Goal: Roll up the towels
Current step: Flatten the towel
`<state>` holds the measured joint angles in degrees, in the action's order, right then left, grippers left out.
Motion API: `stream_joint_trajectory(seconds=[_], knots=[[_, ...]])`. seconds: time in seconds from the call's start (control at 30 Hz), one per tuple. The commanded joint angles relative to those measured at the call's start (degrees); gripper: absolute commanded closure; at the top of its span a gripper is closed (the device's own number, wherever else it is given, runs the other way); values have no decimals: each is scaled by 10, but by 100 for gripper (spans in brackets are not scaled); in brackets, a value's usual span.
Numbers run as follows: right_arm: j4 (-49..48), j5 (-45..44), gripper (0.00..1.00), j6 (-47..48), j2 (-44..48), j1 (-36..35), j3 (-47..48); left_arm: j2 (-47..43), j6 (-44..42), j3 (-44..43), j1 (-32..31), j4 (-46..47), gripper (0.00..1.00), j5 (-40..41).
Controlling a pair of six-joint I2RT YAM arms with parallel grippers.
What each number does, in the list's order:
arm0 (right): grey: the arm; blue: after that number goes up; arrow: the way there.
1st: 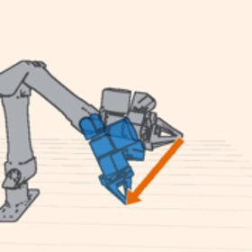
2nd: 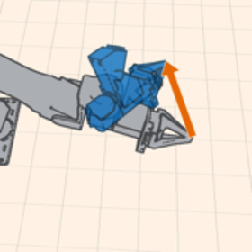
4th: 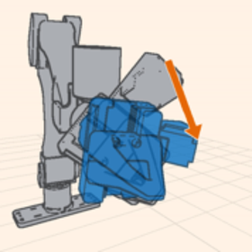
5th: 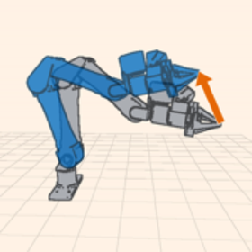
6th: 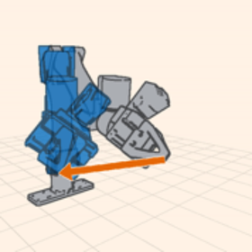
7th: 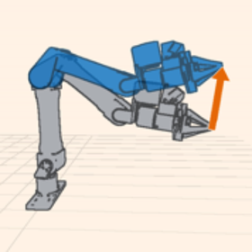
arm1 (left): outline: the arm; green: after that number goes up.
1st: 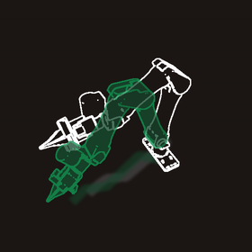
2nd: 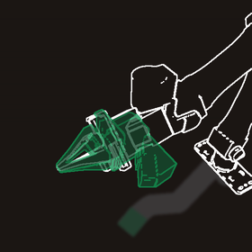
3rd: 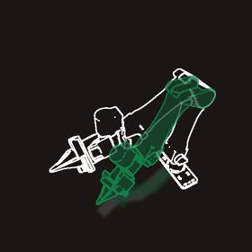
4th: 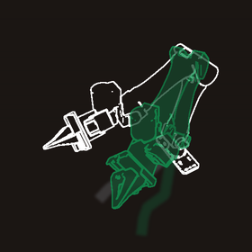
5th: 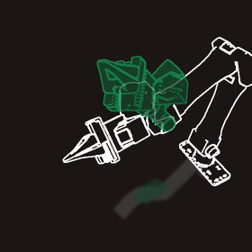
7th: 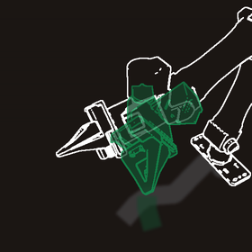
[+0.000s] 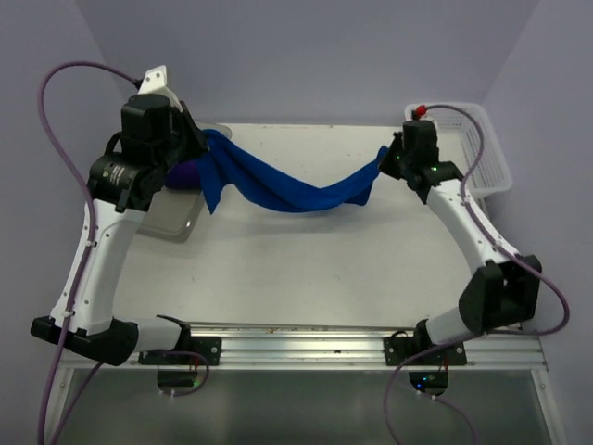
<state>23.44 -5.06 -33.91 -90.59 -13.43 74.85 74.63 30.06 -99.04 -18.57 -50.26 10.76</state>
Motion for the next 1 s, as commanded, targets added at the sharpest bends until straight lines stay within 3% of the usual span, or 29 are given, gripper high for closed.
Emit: stream_joint_trajectory(seconds=[0.0,0.17,0.33,0.43,0.6,0.63,0.67,0.7,0.73,0.77,0.83,0.93,0.97], knots=[[26,-40,100,27,128,13,34,-5,-22,-79,11,-17,100,6],[48,-67,100,50,255,18,-10,-22,-22,-131,14,-42,100,-4],[94,-108,100,59,391,18,-85,-19,-25,-118,15,-43,100,-1],[129,-111,100,39,446,18,-176,18,-29,-79,15,-15,100,-24],[170,-60,100,-28,528,18,-347,168,-25,-48,27,79,100,-89],[172,-45,100,-41,534,18,-366,198,-25,-58,30,89,97,-94],[173,-36,100,-60,540,19,-392,265,-26,-96,30,87,82,-105],[171,-30,100,-64,551,18,-400,302,-28,-127,32,73,62,-105],[169,-25,100,-66,554,18,-405,338,-30,-161,34,55,34,-129],[170,-25,100,-64,555,18,-403,396,-32,-226,33,14,28,-137],[174,-33,100,-53,548,18,-387,420,-36,-261,32,-12,21,-139],[175,-40,100,-41,530,18,-375,370,-39,-190,32,26,22,-118],[166,-40,100,-39,524,18,-373,327,-40,-130,32,47,23,-110]])
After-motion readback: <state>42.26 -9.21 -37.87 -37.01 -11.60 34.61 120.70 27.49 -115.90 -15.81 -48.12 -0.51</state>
